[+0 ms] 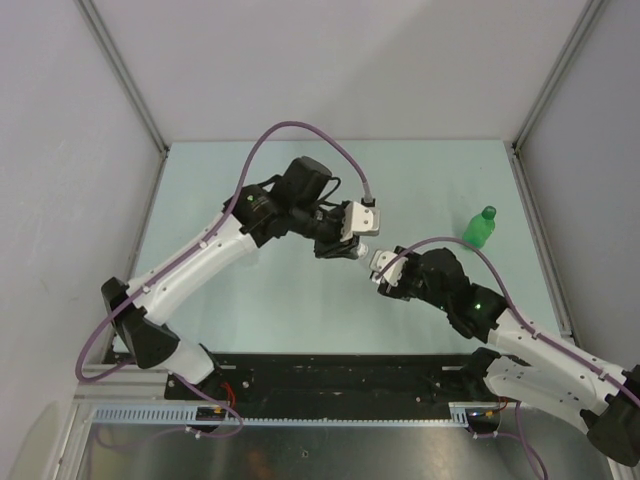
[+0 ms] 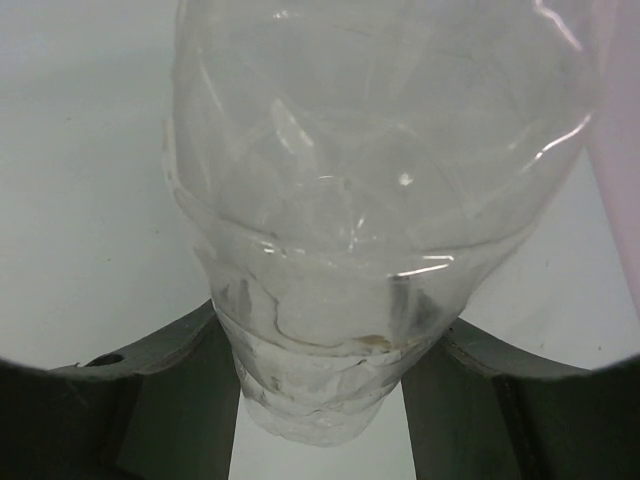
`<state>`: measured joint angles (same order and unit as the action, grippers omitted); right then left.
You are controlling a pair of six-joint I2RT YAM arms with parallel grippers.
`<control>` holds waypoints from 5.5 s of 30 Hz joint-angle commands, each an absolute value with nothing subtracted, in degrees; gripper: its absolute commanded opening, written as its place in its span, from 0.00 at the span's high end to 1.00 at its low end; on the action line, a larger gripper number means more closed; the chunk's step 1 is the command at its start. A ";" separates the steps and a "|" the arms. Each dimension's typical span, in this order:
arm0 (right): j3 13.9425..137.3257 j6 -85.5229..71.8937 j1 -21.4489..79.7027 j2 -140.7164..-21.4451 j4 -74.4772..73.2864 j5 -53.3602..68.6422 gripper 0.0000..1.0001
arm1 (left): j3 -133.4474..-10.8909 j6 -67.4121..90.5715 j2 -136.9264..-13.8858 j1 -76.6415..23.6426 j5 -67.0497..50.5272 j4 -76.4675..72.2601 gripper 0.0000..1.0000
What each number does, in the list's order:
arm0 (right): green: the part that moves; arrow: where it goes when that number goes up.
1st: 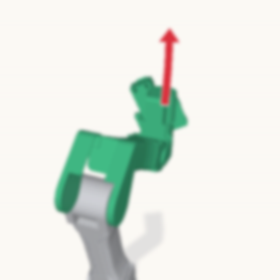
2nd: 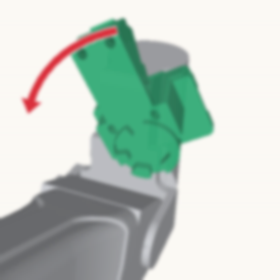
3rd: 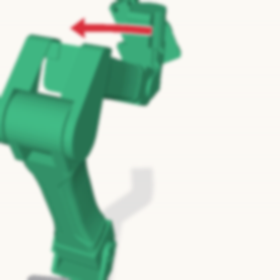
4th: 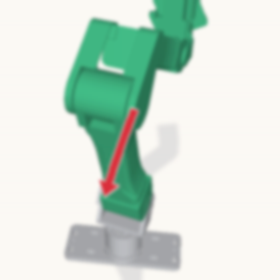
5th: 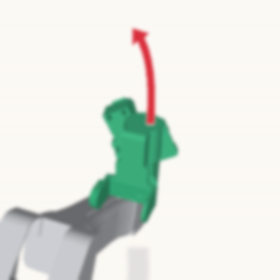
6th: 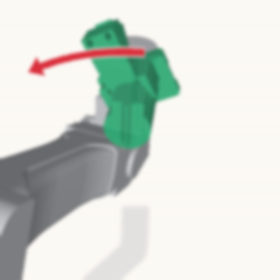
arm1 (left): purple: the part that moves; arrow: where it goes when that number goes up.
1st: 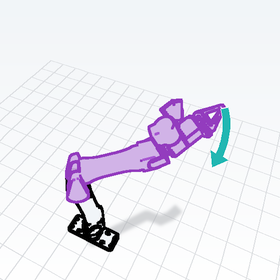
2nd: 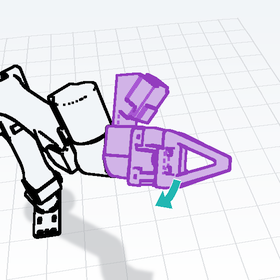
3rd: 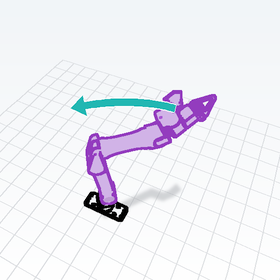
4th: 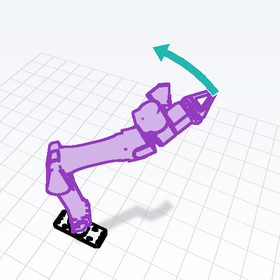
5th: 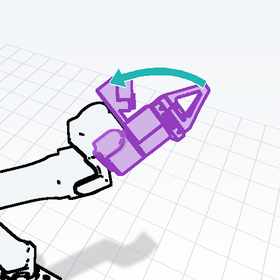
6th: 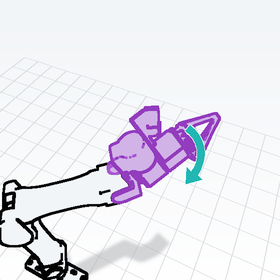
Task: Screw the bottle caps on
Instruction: Screw the bottle cap onto the plastic bottle.
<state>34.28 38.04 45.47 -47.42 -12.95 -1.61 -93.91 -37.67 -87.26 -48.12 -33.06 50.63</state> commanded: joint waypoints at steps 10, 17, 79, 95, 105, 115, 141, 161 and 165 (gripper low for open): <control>37.88 40.48 48.69 -47.99 4.34 11.50 1.00 | -94.92 -38.73 -92.14 -50.72 -31.22 47.90 0.19; 37.88 40.29 48.43 -49.59 4.48 10.74 1.00 | -97.26 -35.47 -90.99 -50.67 -30.73 47.82 0.01; 26.53 24.49 45.50 -65.50 56.84 -35.35 1.00 | -105.52 20.95 -82.53 -53.50 11.27 32.05 0.01; 26.63 18.87 46.24 -69.21 57.16 -34.45 1.00 | -114.87 22.01 -93.97 -60.76 28.96 32.02 0.07; 27.05 18.98 46.46 -71.80 56.18 -34.36 1.00 | -117.78 20.86 -97.67 -62.52 31.41 32.14 0.20; 27.07 18.18 46.49 -69.93 54.03 -33.45 1.00 | -115.73 21.72 -98.42 -62.62 31.00 32.12 0.34; 27.42 17.86 46.74 -67.07 50.85 -32.46 1.00 | -112.20 22.58 -97.94 -62.73 30.64 32.12 0.46; 28.43 15.52 46.29 -62.24 46.30 -28.30 1.00 | -108.85 18.48 -96.89 -63.15 27.10 32.17 0.68; 28.63 15.54 45.79 -57.59 40.66 -20.53 1.00 | -107.42 10.19 -96.09 -62.98 19.84 32.23 0.85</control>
